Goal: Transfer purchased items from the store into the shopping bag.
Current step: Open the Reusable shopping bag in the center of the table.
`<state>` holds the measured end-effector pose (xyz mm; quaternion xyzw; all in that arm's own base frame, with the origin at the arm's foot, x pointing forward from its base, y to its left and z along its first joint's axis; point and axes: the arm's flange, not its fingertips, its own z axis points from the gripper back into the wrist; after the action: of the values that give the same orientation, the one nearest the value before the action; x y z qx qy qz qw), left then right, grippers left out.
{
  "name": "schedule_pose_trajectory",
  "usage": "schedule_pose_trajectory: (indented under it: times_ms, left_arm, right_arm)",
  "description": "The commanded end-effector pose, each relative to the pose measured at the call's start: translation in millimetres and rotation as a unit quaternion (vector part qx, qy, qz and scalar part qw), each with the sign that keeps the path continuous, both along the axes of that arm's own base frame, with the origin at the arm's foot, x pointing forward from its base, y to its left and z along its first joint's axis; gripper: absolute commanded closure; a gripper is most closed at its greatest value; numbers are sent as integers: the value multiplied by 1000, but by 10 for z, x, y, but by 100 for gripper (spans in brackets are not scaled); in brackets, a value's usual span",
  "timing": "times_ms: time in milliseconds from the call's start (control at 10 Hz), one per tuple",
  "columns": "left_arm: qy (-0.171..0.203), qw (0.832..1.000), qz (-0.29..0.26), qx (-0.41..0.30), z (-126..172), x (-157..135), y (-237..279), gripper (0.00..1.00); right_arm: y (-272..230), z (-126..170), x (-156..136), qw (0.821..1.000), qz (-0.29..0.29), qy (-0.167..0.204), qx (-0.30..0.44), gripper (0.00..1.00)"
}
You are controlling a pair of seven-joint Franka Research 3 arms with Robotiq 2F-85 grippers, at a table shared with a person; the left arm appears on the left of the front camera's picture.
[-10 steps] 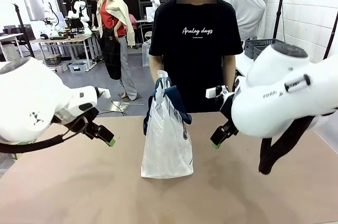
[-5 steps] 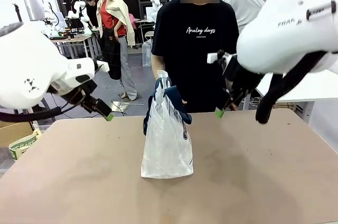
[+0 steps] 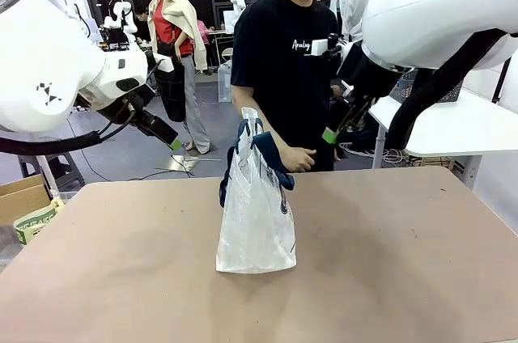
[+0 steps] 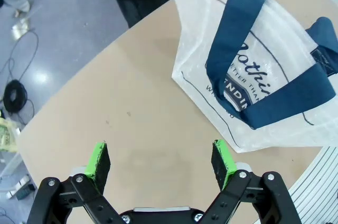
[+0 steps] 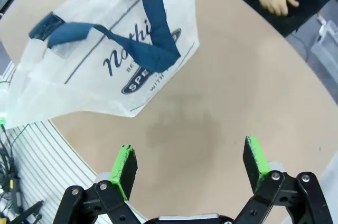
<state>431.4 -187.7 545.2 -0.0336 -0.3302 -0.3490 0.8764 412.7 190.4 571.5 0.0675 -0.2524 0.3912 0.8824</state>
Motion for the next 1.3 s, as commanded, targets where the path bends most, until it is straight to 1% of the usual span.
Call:
schedule_pose_trajectory:
  times_ms: [0, 100, 200, 300, 500, 600, 700, 800, 900, 1000, 1200]
  left_arm:
    - [-9, 1000, -27, -6, 53, 31, -106, 0]
    - [-4, 1000, -26, -9, 106, 35, -186, 0]
    - [-12, 999, -40, -19, 70, 57, -151, 0]
    - [-7, 1000, -16, -1, 69, -28, -146, 0]
    - [-7, 1000, -22, -5, 76, -25, -203, 0]
    - [23, 1000, 6, -16, -54, -76, -276, 0]
    - [55, 998, 20, -10, 4, -97, -457, 0]
    - [61, 998, 14, -4, 93, -94, -571, 0]
    - [87, 996, 34, 4, 177, -61, -655, 0]
    - [109, 992, 69, 8, 249, -4, -757, 0]
    - [129, 984, 124, 5, 449, 108, -960, 0]
  right_arm:
    - [56, 31, 58, 999, 23, -21, 31, 0]
    - [153, 61, 112, 999, 22, -24, 33, 0]
    - [177, 28, 112, 999, 15, -43, 16, 0]
    - [84, 88, 15, 1000, 8, -19, 13, 0]
    - [84, 88, 15, 1000, 8, -19, 13, 0]
    - [137, 90, 40, 999, 8, -27, 13, 0]
    - [352, 96, 123, 999, -34, -5, 27, 0]
    - [557, 219, 221, 998, -55, 7, 25, 0]
    - [717, 338, 340, 996, -86, 31, 14, 0]
    - [861, 420, 467, 990, -127, 64, -3, 0]
    - [1086, 644, 718, 975, -189, 109, -40, 0]
